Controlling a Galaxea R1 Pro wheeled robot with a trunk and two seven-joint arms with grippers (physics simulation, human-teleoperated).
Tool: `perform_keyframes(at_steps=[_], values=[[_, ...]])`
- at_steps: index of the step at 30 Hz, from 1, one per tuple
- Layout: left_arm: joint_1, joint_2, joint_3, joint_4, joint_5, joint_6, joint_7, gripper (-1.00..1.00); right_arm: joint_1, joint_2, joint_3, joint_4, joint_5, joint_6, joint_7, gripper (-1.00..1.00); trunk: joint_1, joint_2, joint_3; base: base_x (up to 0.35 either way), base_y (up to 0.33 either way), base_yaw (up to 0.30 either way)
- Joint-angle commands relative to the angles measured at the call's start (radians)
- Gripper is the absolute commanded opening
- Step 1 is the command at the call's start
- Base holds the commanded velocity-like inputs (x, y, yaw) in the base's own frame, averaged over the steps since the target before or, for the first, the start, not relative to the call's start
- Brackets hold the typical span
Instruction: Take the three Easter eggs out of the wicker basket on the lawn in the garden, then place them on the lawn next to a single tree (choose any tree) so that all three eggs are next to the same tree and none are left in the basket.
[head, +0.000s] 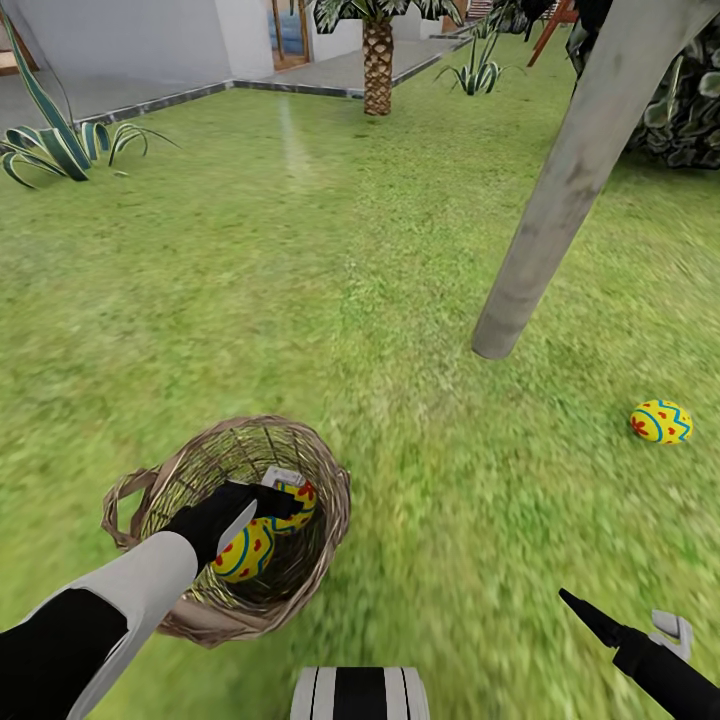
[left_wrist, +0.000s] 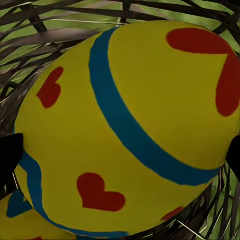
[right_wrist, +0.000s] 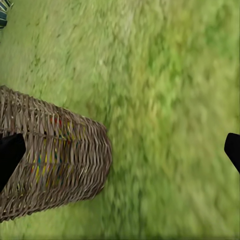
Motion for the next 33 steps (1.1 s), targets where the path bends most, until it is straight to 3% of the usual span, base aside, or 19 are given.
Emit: perform_keyframes(at_steps=[1,29,33], values=[[0.000,0.001,-0.005,-0.001,0.013,0.005,-0.001,-1.00,0.000,0.000,0.000,0.000,-0.006,0.007,0.000,1.00,0.000,0.000,-0.001,0.000,0.000,0.000],[0.000,0.001,-0.004,-0.001,0.015,0.027,-0.006,-1.00,0.001,-0.001,0.000,0.000,-0.006,0.007,0.000,1.00,0.000,0.000,-0.001,0.000,0.000,0.000],[0.000,0.001,-0.004,-0.001,0.014,0.028,-0.006,-1.00,0.001,-0.001,0.000,0.000,-0.006,0.007,0.000,1.00,-0.001,0.001,0.011,0.000,0.000,0.000]])
